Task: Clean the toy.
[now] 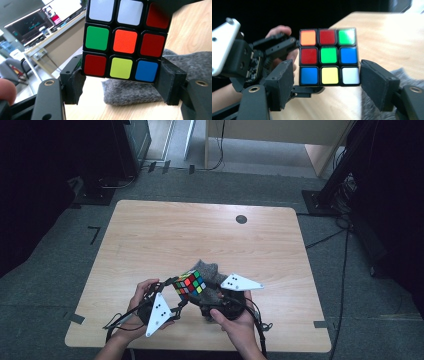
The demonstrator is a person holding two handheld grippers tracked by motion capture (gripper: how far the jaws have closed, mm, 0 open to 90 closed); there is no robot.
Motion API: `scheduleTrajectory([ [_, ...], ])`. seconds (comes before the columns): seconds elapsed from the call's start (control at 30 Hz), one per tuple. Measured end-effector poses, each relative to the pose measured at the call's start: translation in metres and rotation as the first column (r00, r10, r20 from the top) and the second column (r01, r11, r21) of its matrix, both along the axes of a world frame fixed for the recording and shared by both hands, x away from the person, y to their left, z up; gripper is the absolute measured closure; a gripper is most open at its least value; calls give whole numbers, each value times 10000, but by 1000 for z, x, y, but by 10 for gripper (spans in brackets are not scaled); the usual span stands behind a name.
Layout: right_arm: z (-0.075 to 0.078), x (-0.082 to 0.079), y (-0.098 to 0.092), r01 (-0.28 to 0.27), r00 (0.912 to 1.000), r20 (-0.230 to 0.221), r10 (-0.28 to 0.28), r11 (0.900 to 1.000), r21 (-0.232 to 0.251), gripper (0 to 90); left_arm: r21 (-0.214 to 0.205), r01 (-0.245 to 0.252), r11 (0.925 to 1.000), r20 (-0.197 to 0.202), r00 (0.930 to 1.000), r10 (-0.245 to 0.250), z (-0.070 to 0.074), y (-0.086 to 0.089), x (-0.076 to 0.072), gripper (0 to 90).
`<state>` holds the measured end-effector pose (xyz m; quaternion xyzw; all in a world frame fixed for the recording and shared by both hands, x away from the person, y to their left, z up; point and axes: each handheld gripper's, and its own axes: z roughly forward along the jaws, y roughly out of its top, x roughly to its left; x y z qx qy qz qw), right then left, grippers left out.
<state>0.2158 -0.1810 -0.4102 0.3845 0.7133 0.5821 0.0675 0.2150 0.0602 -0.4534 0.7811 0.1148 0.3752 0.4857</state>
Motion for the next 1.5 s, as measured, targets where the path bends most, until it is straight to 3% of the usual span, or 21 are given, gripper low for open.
scheduleTrajectory([
  [0.17,6,-1,-15,797,9952,549,-810,9965,250,281,-569,-420,9975,-836,9958,372,2,9,10,329],
  [0.33,-3,6,-17,1177,9920,526,-1146,9912,-607,284,-1307,-707,9889,-1671,9848,483,6,21,18,328],
  [0.43,-14,13,-14,1287,9916,319,-1254,9814,-1422,276,-1601,-702,9846,-2064,9778,361,8,24,20,328],
  [0.5,-25,17,-11,1357,9908,304,-1322,9662,-2190,269,-1770,-632,9822,-2288,9732,214,9,26,22,328],
  [0.63,-48,24,-4,1240,9889,-315,-1449,9243,-3609,329,-2102,-459,9766,-2679,9634,-124,11,28,24,329],
  [0.67,-53,25,-3,1279,9873,-378,-1543,9132,-3869,344,-2144,-472,9756,-2780,9605,-146,12,29,25,329],
  [0.77,-65,30,-2,1204,9857,-558,-1593,8952,-4291,354,-2366,-476,9704,-3076,9511,-283,14,32,28,329],
  [0.8,-69,31,-1,1214,9849,-559,-1637,8841,-4512,354,-2509,-518,9666,-3194,9471,-322,14,34,29,330],
  [0.9,-82,35,-1,1125,9837,-593,-1701,8373,-5350,343,-3027,-661,9508,-3523,9347,-472,15,40,32,329],
  [0.93,-87,36,-1,1015,9835,-694,-1673,8261,-5544,341,-3155,-718,9462,-3574,9327,-484,16,42,33,329],
  [0.97,-91,38,-1,878,9833,-826,-1620,8209,-5642,336,-3270,-805,9416,-3635,9304,-467,16,44,34,329],
  [1.0,-95,39,-1,775,9835,-912,-1563,8194,-5679,333,-3352,-880,9380,-3694,9282,-449,16,45,34,329],
  [1.13,-98,42,-5,622,9857,-966,-1379,8316,-5518,322,-3558,-1134,9277,-3946,9180,-391,16,49,38,329],
  [1.2,-100,43,-7,521,9872,-995,-1247,8417,-5373,314,-3571,-1192,9264,-4053,9134,-387,15,49,39,329],
  [1.33,-102,42,-9,501,9904,-838,-1102,8495,-5252,307,-3574,-1238,9257,-4152,9089,-388,15,48,39,330],
  [1.43,-103,42,-9,576,9903,-783,-1149,8515,-5212,304,-3721,-1142,9212,-4235,9040,-590,15,47,39,335],
  [1.5,-104,42,-9,572,9911,-733,-1113,8517,-5209,320,-3609,-1113,9259,-4231,9044,-562,14,46,39,339],
])
